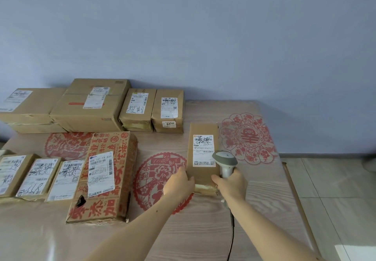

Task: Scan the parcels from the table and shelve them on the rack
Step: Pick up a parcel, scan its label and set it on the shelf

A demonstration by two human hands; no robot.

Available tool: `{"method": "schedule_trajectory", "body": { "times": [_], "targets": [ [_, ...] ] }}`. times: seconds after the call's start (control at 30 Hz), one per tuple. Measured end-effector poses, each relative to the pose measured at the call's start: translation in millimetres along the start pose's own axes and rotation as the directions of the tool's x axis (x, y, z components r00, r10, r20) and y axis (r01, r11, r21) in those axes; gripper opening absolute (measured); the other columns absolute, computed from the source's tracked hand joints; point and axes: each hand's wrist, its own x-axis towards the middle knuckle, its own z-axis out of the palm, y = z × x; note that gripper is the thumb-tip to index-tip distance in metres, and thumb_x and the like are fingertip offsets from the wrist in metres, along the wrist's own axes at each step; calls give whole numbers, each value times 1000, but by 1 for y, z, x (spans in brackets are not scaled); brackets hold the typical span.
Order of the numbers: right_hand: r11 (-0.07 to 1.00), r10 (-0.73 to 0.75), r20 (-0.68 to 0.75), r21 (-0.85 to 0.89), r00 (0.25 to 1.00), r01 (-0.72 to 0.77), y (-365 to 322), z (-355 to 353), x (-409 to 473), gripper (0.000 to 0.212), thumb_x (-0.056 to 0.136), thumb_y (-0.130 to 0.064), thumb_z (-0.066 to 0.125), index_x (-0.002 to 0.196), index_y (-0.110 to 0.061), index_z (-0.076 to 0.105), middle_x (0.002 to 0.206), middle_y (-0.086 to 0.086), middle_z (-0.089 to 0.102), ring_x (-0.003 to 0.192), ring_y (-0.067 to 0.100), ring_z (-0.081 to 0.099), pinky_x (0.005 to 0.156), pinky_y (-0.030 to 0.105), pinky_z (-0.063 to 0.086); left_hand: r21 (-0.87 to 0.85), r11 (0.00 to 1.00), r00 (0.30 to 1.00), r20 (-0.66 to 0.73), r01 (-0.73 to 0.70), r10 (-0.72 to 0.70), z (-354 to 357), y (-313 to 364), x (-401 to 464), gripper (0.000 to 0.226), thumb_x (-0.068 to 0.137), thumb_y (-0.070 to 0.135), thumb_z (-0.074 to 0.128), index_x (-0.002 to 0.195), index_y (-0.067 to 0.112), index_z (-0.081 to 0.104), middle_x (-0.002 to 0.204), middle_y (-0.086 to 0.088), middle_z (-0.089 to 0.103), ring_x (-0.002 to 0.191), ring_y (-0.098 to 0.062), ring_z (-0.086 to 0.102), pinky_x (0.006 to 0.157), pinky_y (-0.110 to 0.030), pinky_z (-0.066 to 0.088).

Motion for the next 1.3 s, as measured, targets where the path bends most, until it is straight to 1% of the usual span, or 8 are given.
{"method": "schedule_trajectory", "body": {
  "times": [0.13, 0.37, 0.5, 0.6, 0.8, 1.07, 1.2, 1.3],
  "targets": [
    [1000, -13, -4, -23, 1000, 13, 2, -4, -8, 28, 71, -23, 84, 83, -18, 58, 77, 0, 68, 70, 18, 65, 63, 31, 52, 22, 1000, 1000, 7, -3, 3, 4, -6, -5, 32, 97, 39, 48, 117, 15, 48, 99, 0, 65, 87, -20, 67, 79, -41, 60],
    [1000, -19, -45, 8, 999, 19, -4, -7, 8, 32, 68, -35, 85, 81, -19, 61, 72, -2, 70, 68, 20, 68, 64, 41, 60, 35, 999, 1000, -25, -1, 2, -10, -1, 21, 65, 99, 63, 39, 136, 10, 44, 112, -5, 66, 93, -21, 64, 71, -34, 52],
    [999, -33, -33, 22, 999, 34, -9, -7, 20, 36, 67, -41, 87, 81, -18, 63, 72, -3, 70, 70, 16, 67, 64, 34, 55, -57, 998, 998, 66, 17, -13, -8, -6, 45, 84, 92, 75, 36, 144, 9, 41, 127, -8, 62, 108, -24, 62, 84, -37, 53],
    [998, -46, -16, 33, 999, 47, -9, -5, 25, 39, 64, -44, 88, 80, -18, 63, 72, -5, 70, 70, 13, 67, 66, 34, 56, -206, 978, 987, 157, 14, 19, -4, -13, 58, 111, 70, 96, 33, 142, 13, 46, 127, -5, 63, 108, -22, 63, 94, -41, 53],
    [997, -73, -6, 21, 997, 73, -9, 0, 27, 39, 63, -40, 89, 82, -20, 61, 73, -6, 70, 71, 12, 67, 67, 34, 56, -381, 924, 953, 287, 22, 96, 3, -14, 64, 120, 61, 100, 32, 148, 18, 44, 136, -4, 59, 117, -21, 60, 105, -39, 47],
    [995, -95, -28, -28, 995, 94, -14, 2, 23, 33, 69, -35, 87, 83, -16, 63, 74, -2, 70, 69, 13, 65, 63, 31, 50, -580, 808, 949, 301, 106, 91, 4, -7, 54, 101, 73, 81, 42, 154, 21, 32, 137, -2, 54, 119, -19, 57, 109, -42, 45],
    [992, -130, -14, 1, 991, 130, -28, 0, 15, 32, 69, -32, 87, 85, -16, 64, 75, -2, 70, 71, 14, 66, 66, 31, 51, -677, 720, 955, 288, 150, 72, -6, -7, 46, 74, 93, 65, 46, 153, 24, 29, 135, -3, 55, 115, -19, 59, 97, -40, 51],
    [984, -175, -7, 19, 984, 175, -42, 1, 5, 31, 70, -31, 86, 85, -18, 63, 76, -3, 70, 70, 13, 65, 65, 30, 51, -729, 671, 970, 236, 134, 63, -16, -10, 40, 66, 96, 61, 47, 152, 33, 26, 130, 0, 57, 111, -20, 61, 91, -40, 53]
  ]
}}
